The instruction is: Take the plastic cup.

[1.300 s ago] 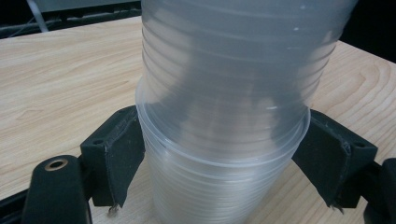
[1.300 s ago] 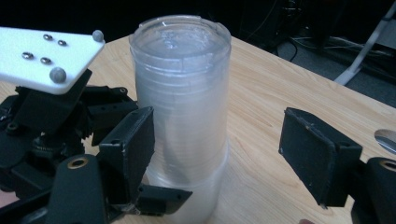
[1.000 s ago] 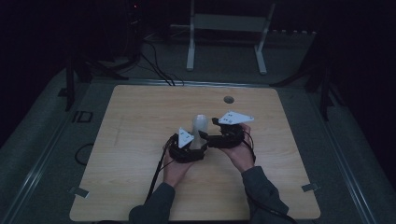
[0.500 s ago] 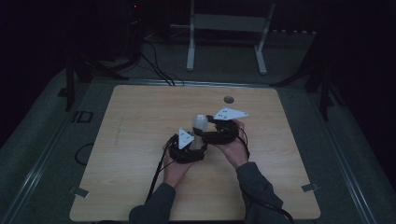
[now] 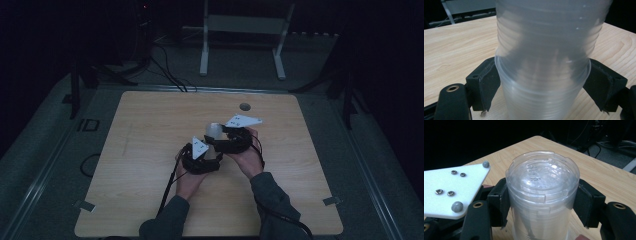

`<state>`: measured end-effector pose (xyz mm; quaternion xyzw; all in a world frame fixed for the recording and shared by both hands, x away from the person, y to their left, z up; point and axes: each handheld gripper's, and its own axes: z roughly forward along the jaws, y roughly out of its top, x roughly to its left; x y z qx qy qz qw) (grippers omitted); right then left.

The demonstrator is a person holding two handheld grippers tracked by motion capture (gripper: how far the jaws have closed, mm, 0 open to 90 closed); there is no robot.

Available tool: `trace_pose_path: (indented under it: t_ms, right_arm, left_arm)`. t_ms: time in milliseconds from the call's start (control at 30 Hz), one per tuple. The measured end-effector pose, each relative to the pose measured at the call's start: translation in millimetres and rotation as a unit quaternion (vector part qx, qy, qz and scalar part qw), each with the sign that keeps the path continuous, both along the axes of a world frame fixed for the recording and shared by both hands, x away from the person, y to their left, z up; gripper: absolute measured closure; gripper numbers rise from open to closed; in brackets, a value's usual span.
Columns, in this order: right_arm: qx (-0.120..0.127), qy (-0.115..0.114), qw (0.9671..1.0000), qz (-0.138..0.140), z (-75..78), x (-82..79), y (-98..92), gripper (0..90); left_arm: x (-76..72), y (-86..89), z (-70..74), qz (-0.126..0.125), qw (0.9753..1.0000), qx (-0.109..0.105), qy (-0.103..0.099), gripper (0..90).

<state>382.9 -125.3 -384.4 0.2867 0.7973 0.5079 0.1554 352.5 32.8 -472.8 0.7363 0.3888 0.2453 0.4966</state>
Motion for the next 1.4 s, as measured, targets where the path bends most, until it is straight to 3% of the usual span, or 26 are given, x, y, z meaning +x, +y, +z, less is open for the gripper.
trace_pose_path:
  t_ms: [333,933,1400]
  right_arm:
    - [0.002,0.001,1.0,-0.001,1.3,0.1,-0.6,37.4]
    - [0.018,-0.017,0.9997,-0.002,21.4,-4.1,-0.4,38.1]
    - [0.056,-0.027,0.9981,-0.001,43.3,-7.9,-9.1,38.2]
  left_arm:
    - [0.7,-2.2,-1.0,0.006,1.0,0.0,-0.007,19.9]
    - [0.3,-2.0,-1.4,0.004,1.0,0.001,-0.007,19.8]
    - [0.5,-1.0,-2.0,0.001,1.0,0.003,0.001,18.9]
